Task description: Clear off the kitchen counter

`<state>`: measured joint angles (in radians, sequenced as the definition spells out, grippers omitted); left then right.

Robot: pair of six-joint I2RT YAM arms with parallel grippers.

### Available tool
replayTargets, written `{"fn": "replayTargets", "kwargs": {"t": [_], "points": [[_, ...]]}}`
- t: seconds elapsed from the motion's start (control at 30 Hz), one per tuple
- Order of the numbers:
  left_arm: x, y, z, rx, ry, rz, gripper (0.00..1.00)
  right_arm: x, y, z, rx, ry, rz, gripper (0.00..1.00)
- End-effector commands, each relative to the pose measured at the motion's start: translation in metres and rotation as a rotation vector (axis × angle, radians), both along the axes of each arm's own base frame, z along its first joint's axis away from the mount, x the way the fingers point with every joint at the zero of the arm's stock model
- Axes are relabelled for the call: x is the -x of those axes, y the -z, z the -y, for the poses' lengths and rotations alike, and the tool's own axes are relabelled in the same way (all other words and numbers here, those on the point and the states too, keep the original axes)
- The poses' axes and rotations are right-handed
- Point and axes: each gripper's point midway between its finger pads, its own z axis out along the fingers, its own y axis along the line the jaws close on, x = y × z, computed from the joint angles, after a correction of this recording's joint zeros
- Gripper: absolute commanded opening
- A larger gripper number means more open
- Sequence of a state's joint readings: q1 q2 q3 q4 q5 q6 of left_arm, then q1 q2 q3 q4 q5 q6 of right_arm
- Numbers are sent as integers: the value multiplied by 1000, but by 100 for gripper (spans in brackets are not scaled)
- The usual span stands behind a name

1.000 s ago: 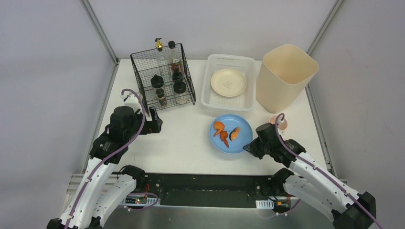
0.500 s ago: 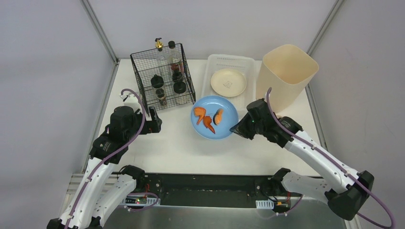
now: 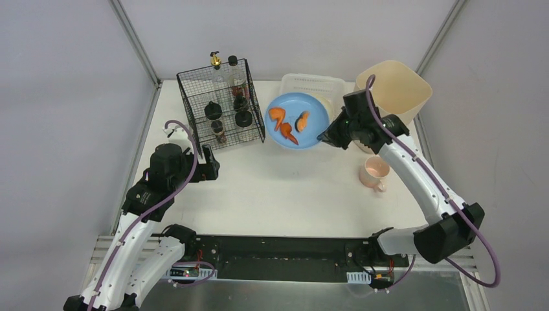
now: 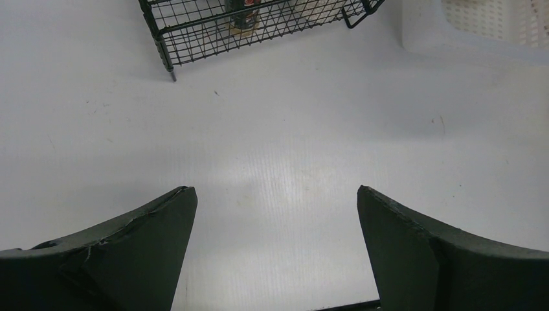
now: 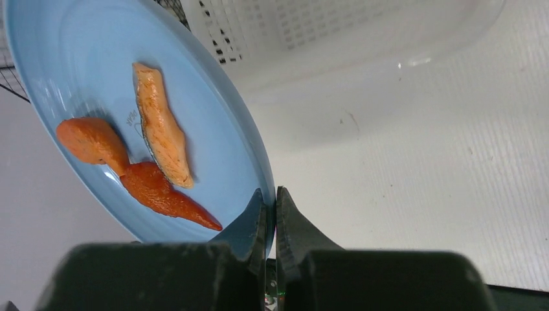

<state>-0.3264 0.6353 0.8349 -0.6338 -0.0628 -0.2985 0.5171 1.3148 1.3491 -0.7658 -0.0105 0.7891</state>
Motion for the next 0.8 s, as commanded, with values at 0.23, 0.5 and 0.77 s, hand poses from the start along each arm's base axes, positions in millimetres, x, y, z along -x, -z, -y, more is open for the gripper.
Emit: {"fn": "replayTargets", "kwargs": {"t": [0.23, 0.5, 0.77], "points": [[-3, -4, 0, 3, -6, 9, 99, -73, -76, 58, -68, 118, 103, 0], [-3, -3, 1, 8, -2, 7, 99, -105, -108, 104, -48, 241, 144, 0], [-1, -5, 3, 17, 8, 11, 99, -123, -121, 169, -11, 421, 158, 0]]}}
